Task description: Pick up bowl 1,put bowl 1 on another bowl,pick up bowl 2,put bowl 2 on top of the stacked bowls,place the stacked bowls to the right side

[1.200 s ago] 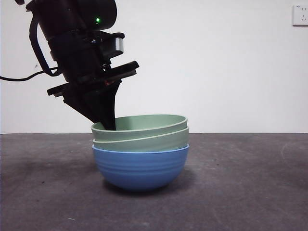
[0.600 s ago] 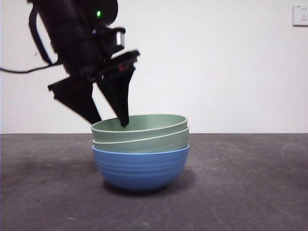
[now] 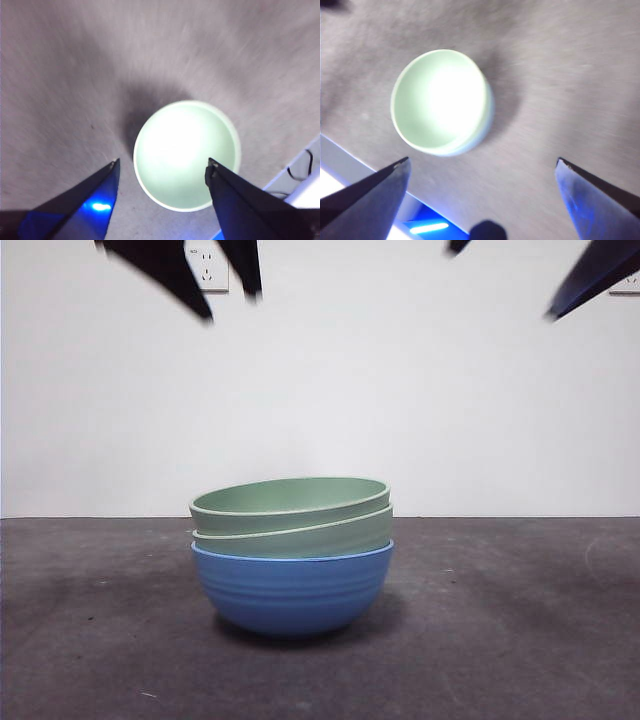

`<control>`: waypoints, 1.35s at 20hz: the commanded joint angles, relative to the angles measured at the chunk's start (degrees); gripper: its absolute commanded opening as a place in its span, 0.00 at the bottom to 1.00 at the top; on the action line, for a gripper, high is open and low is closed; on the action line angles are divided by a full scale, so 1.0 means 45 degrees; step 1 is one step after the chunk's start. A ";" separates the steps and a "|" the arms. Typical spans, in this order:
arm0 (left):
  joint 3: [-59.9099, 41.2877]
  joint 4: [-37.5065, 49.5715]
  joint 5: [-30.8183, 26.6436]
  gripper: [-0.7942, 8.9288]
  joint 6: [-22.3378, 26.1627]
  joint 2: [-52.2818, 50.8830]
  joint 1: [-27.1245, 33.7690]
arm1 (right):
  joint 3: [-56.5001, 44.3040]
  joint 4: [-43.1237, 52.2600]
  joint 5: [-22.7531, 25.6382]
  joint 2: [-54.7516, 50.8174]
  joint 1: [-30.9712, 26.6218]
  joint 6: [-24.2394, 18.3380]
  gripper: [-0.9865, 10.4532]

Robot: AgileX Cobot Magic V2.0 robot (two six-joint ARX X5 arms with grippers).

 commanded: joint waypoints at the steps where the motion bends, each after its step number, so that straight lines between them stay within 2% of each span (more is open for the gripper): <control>1: 0.0874 -0.0748 -0.0063 0.38 0.0379 -0.0481 -0.0049 | 0.0010 0.0937 -0.0593 0.1477 -0.0005 0.0486 0.51; 6: 0.1384 -0.1389 -0.0194 0.38 0.0389 -0.1826 -0.0049 | 0.0010 0.2399 -0.0840 0.4731 -0.0024 0.1224 0.51; 9: 0.1384 -0.1739 -0.0325 0.38 0.0389 -0.2356 -0.0049 | 0.0010 0.3201 -0.1685 0.6363 -0.0087 0.1749 0.51; 14: 0.1384 -0.2137 -0.0325 0.38 0.0389 -0.2599 -0.0049 | 0.0010 0.3832 -0.1705 0.7771 -0.0078 0.2225 0.49; 15: 0.1384 -0.2191 -0.0325 0.38 0.0389 -0.2599 -0.0049 | 0.0010 0.3745 -0.1753 0.7912 -0.0073 0.2220 0.46; 17: 0.1384 -0.2191 -0.0321 0.38 0.0389 -0.2599 -0.0049 | 0.0010 0.3701 -0.2045 0.8034 -0.0073 0.2200 0.30; 19: 0.1384 -0.2186 -0.0325 0.38 0.0389 -0.2599 -0.0049 | 0.0010 0.3706 -0.2030 0.8034 -0.0058 0.2161 0.19; 21: 0.1384 -0.2186 -0.0325 0.38 0.0389 -0.2599 -0.0049 | 0.0010 0.3701 -0.2030 0.8034 -0.0063 0.2152 0.15; 23: 0.1384 -0.2181 -0.0325 0.38 0.0389 -0.2599 -0.0049 | 0.0010 0.3701 -0.2025 0.8034 -0.0063 0.2093 0.07; 27: 0.1384 -0.2166 -0.0325 0.38 0.0389 -0.2599 -0.0049 | 0.0010 0.3798 -0.2025 0.8009 -0.0063 0.2059 0.08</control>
